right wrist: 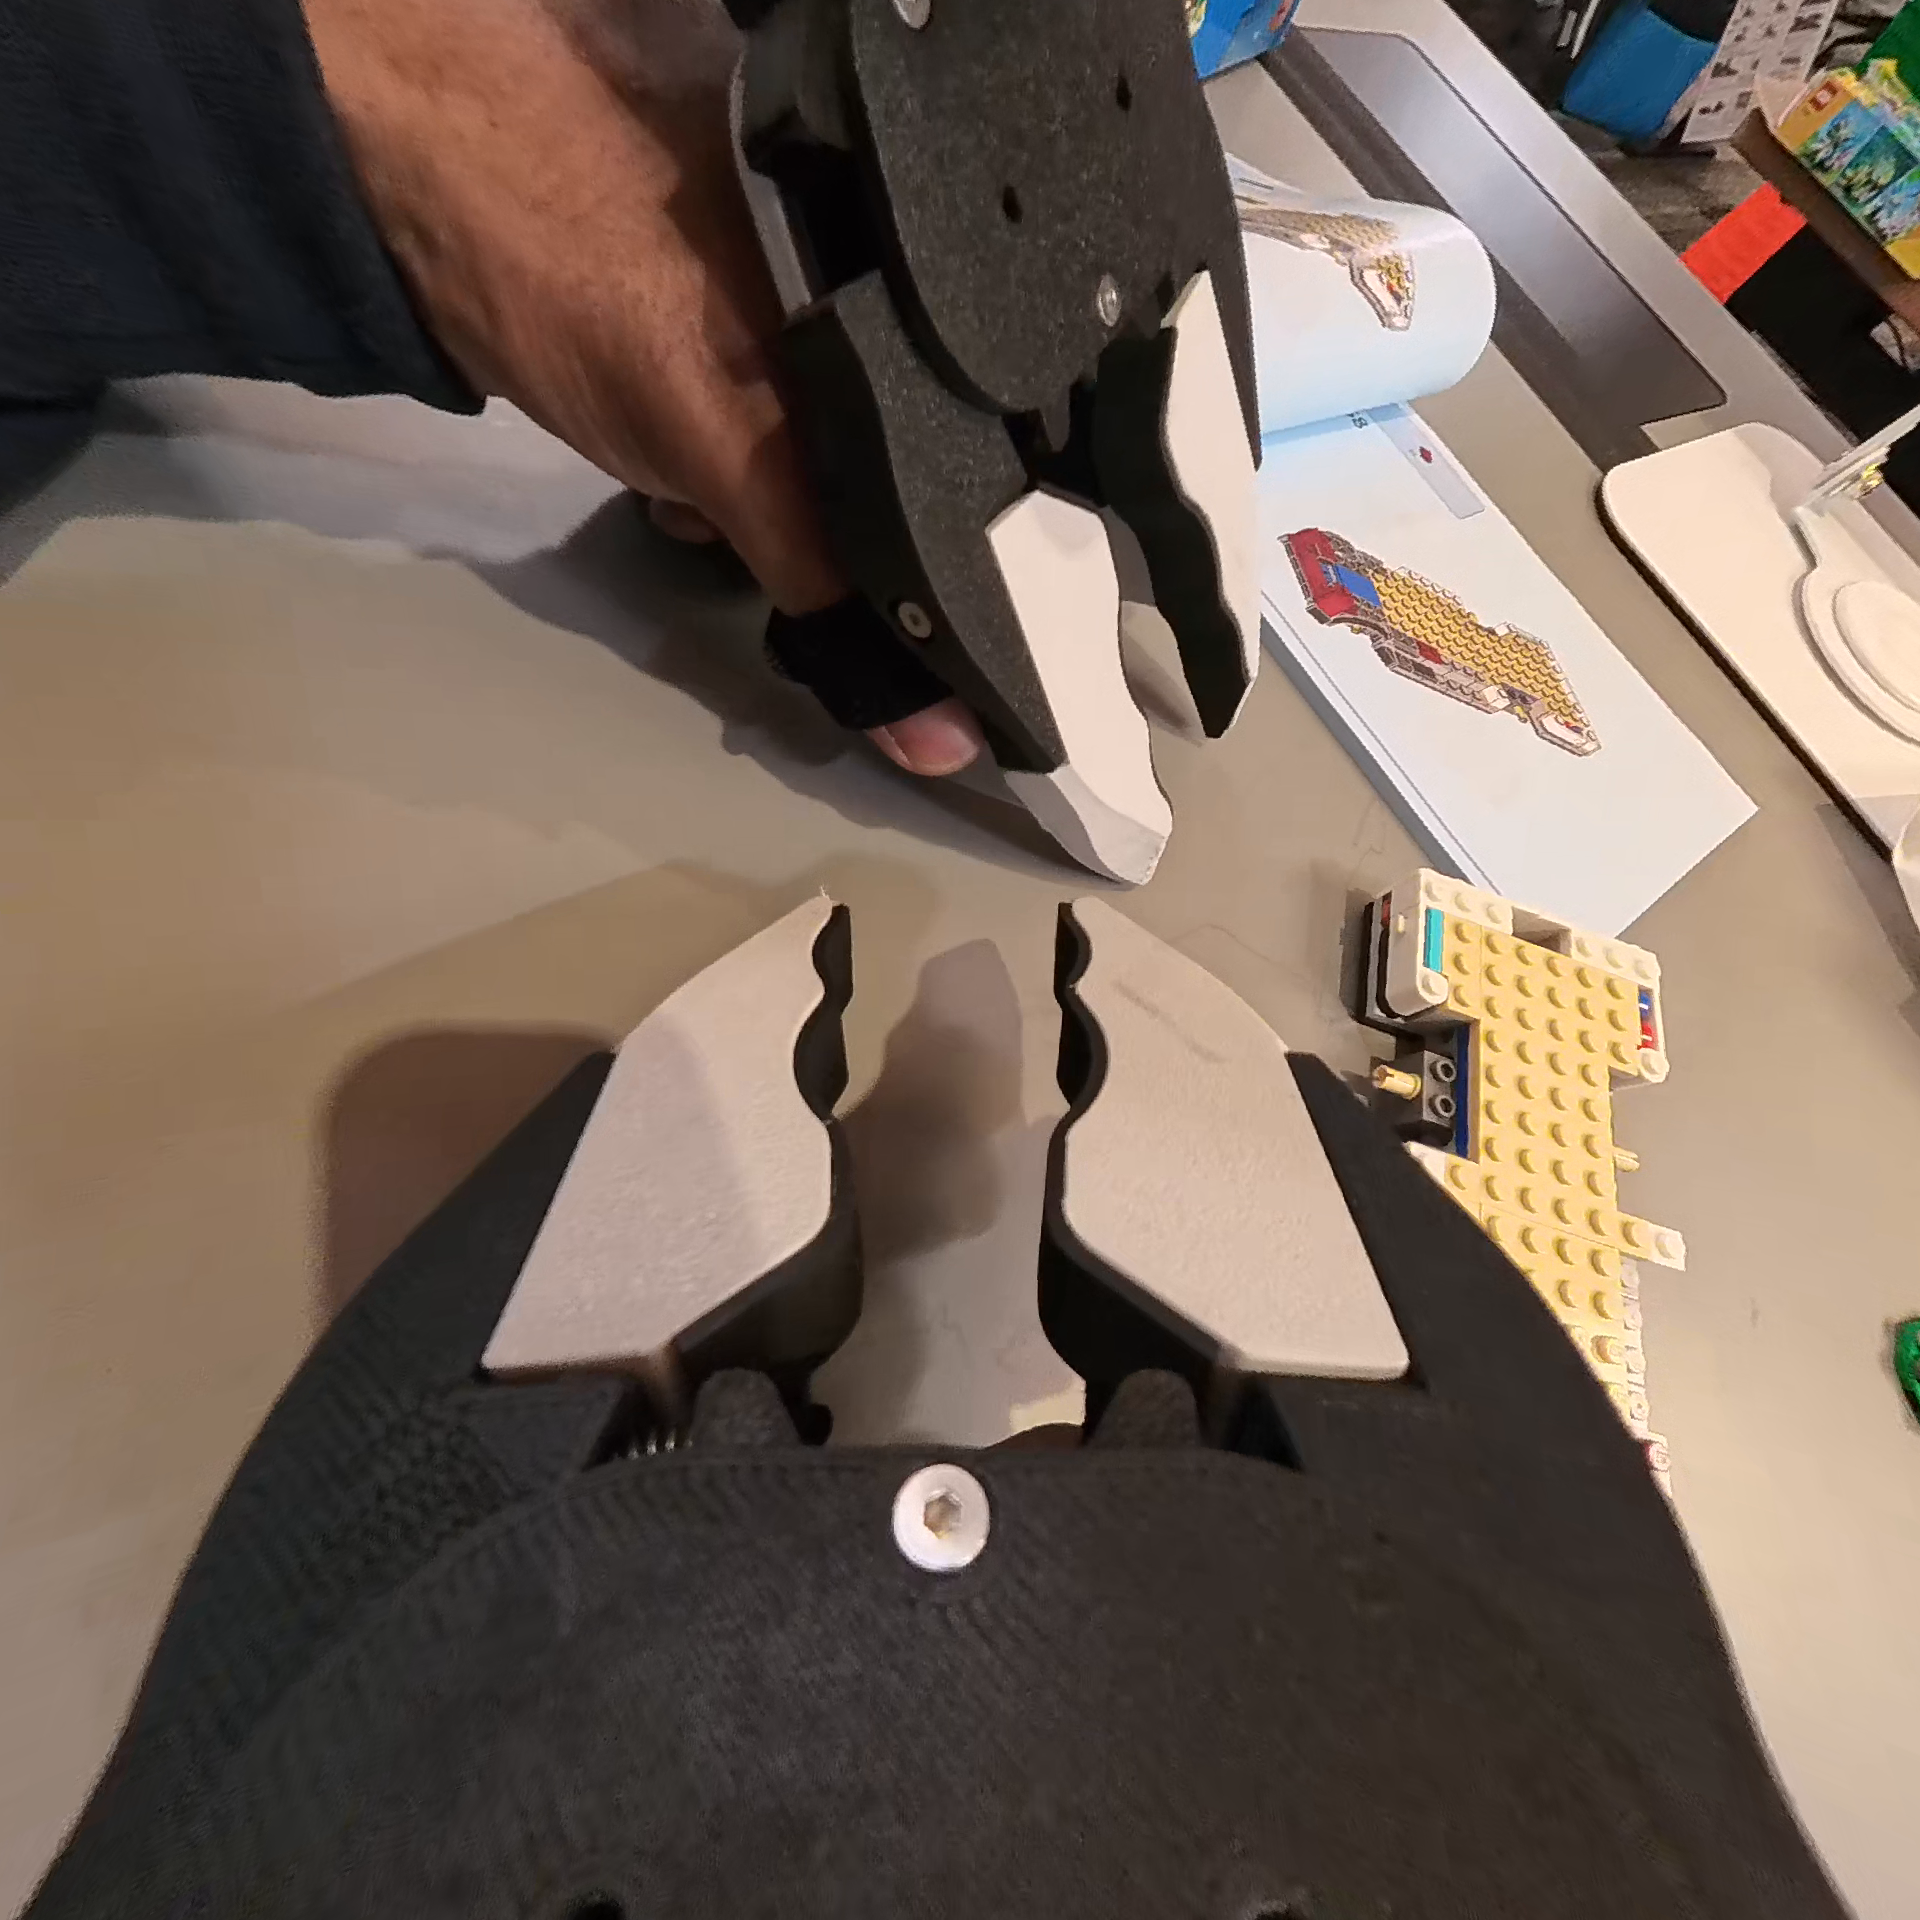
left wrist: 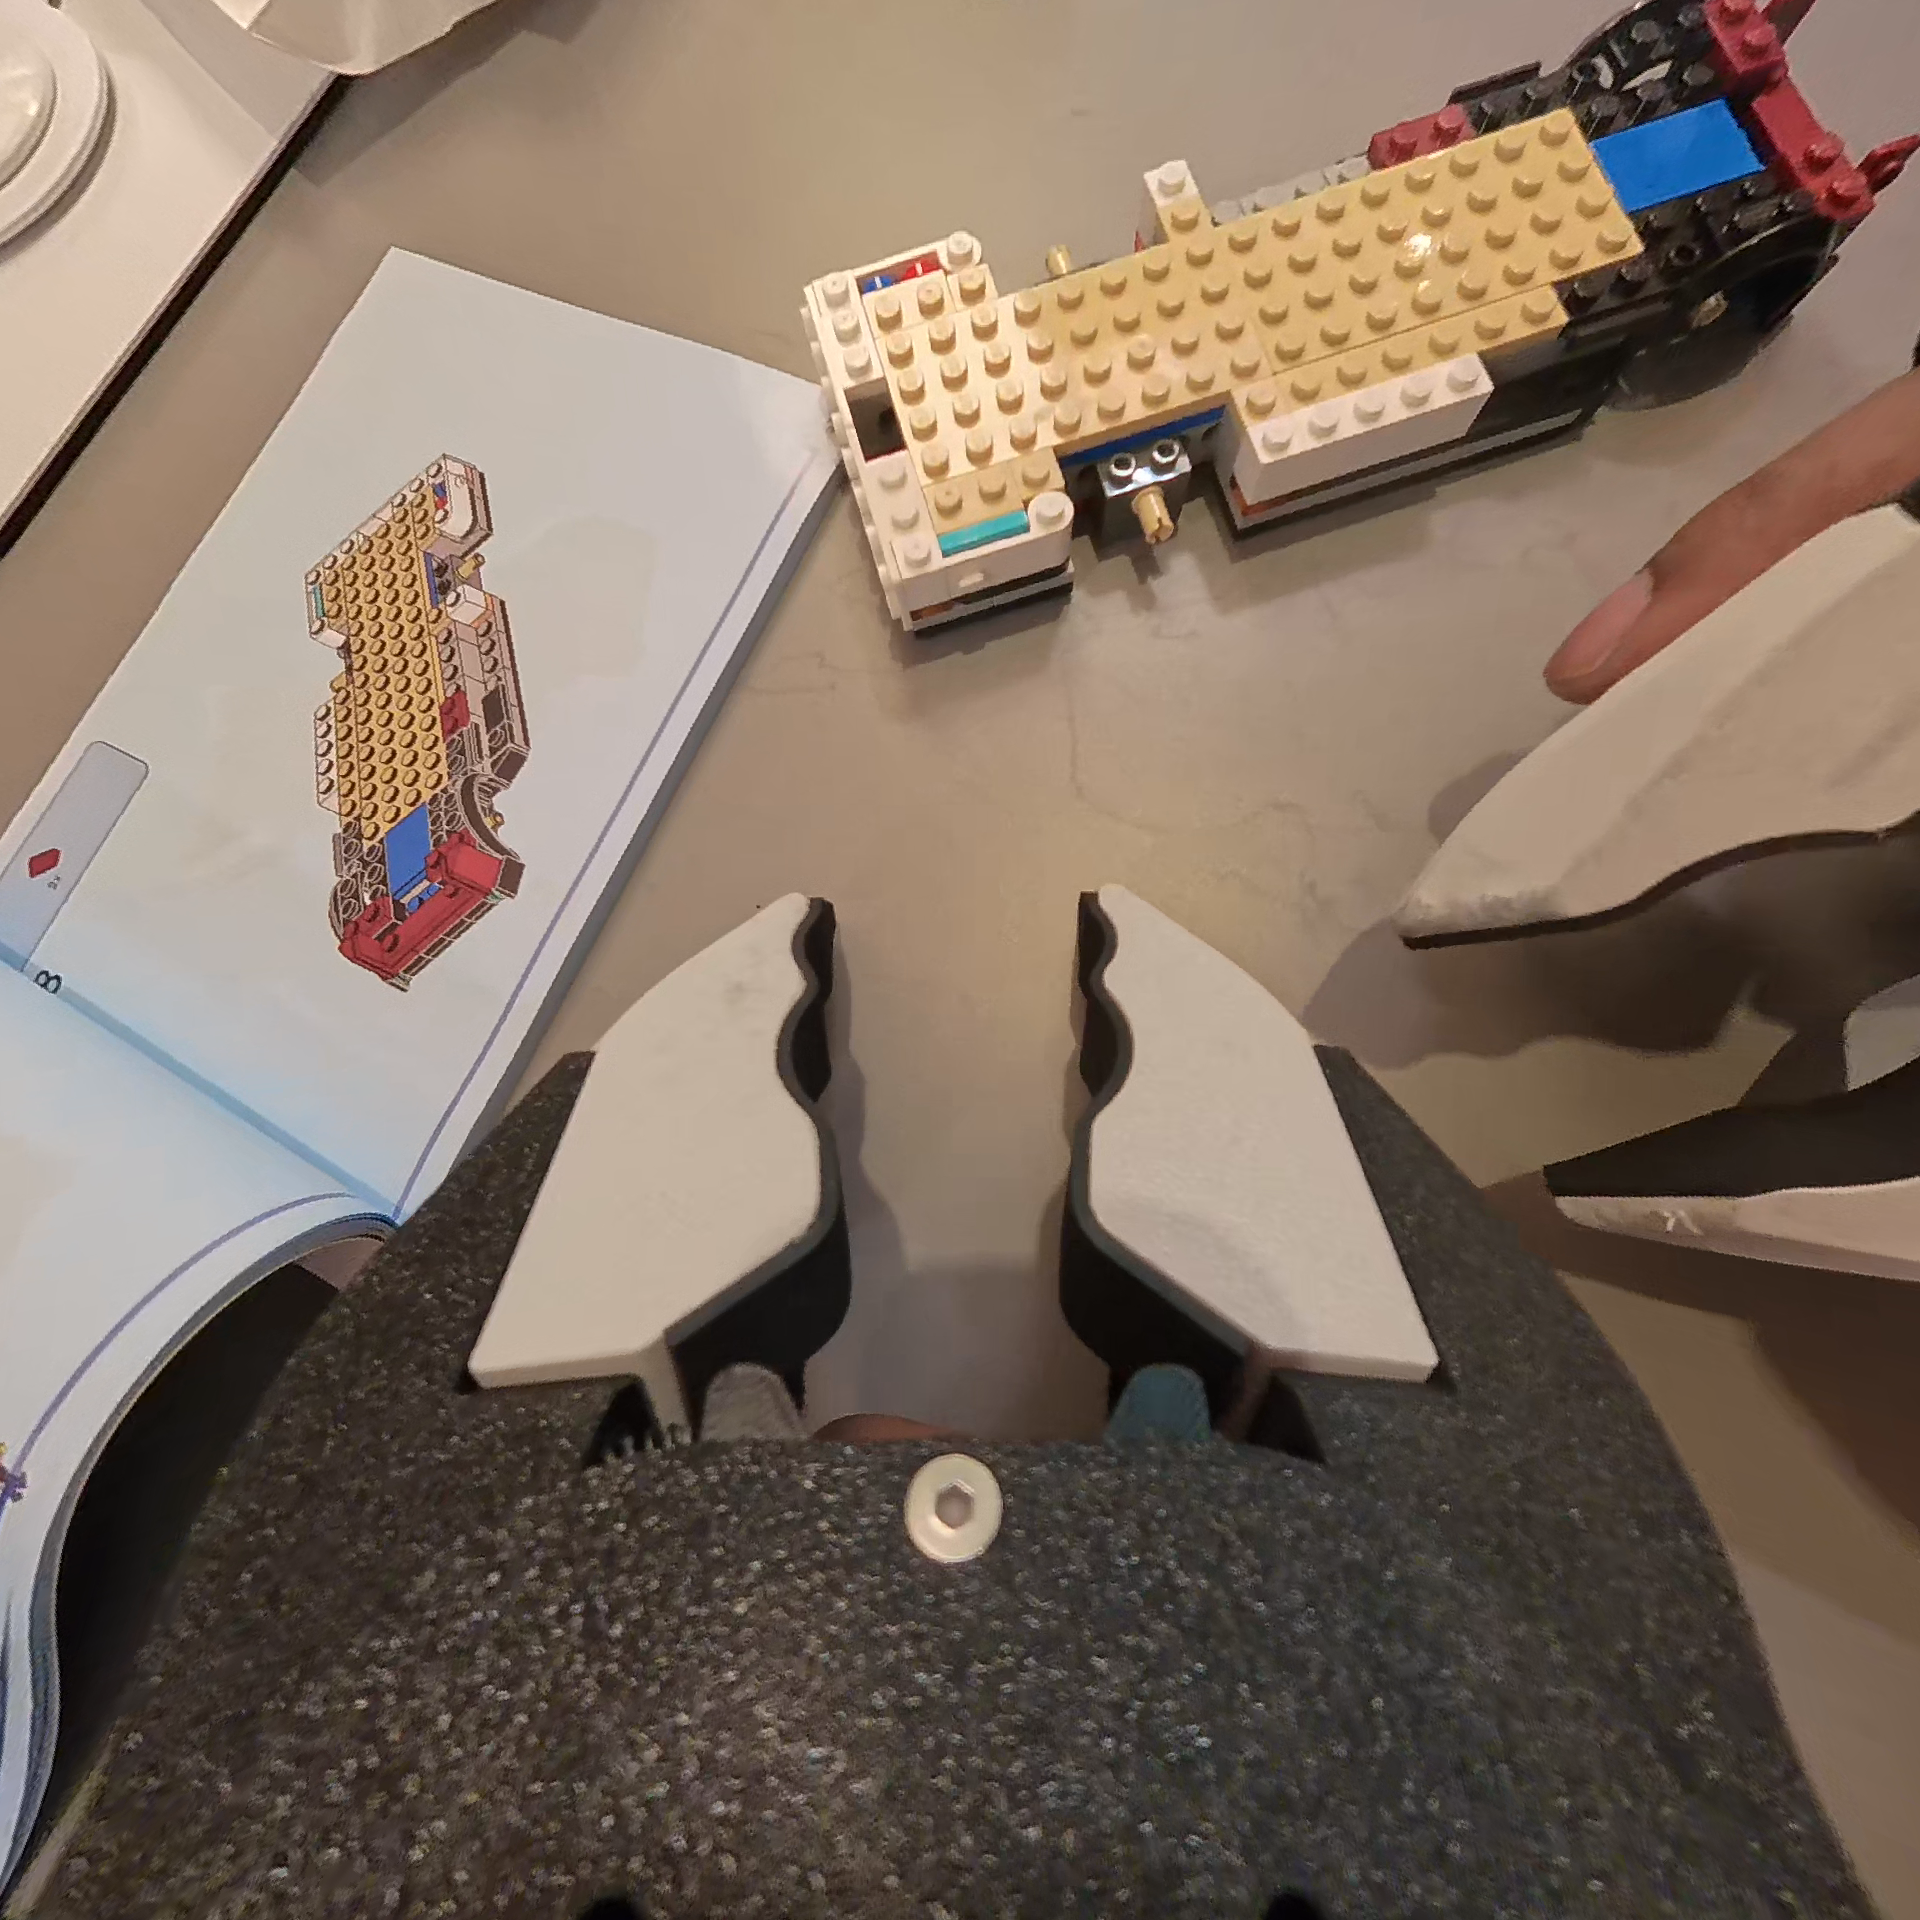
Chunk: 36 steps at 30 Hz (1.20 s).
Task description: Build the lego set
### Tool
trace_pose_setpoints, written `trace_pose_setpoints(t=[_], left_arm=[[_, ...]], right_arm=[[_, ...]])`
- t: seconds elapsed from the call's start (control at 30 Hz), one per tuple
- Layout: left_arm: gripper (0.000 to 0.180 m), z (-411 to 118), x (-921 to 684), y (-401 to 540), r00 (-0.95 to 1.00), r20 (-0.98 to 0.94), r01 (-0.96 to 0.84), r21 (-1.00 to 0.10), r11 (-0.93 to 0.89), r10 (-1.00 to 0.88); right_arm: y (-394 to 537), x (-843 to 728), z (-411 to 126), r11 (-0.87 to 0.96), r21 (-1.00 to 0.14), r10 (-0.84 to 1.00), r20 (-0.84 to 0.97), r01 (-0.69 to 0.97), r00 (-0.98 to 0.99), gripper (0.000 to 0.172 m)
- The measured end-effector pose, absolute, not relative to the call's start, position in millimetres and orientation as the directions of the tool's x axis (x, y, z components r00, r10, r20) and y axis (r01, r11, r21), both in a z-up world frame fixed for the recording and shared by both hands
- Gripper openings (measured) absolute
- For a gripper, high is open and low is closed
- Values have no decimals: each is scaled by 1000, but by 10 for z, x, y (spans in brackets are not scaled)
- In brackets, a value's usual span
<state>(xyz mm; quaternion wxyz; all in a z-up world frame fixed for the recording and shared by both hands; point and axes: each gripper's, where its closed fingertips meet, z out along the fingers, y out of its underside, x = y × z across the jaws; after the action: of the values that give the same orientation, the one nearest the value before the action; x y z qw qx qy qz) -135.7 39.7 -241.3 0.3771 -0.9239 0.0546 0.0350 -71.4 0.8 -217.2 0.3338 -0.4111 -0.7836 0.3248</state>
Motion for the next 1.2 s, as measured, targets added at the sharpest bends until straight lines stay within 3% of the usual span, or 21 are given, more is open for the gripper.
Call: trace_pose_setpoints(t=[0.27,0.37,0.53,0.67,0.8,0.97,1.2], left_arm=[[48,-2410,-1367,396,991,-112,-126,-693,-709,-67],[49,-2407,-1373,393,991,-118,-126,-694,-709,-61],[50,-2405,-1383,392,991,-119,-122,-694,-709,-55],[49,-2402,-1377,391,991,-122,-128,-695,-708,-59],[49,-2401,-1375,391,990,-126,-131,-696,-707,-59],[50,-2396,-1382,389,990,-134,-130,-697,-705,-51],[51,-2406,-1395,383,992,-117,-110,-694,-711,-40]], right_arm=[[-27,-608,-2166,476,-786,833,258,395,-490,39],[-116,-405,-2125,437,-806,811,161,400,-563,41],[51,432,-1627,304,-843,711,-109,443,-695,35],[843,1231,-1167,302,-825,730,-123,478,-672,30],[2316,1453,-1311,327,-670,913,43,667,-405,26],[2891,1496,-2038,477,-332,874,85,814,-478,27],[3112,1468,-2276,553,-222,831,82,803,-550,26]])
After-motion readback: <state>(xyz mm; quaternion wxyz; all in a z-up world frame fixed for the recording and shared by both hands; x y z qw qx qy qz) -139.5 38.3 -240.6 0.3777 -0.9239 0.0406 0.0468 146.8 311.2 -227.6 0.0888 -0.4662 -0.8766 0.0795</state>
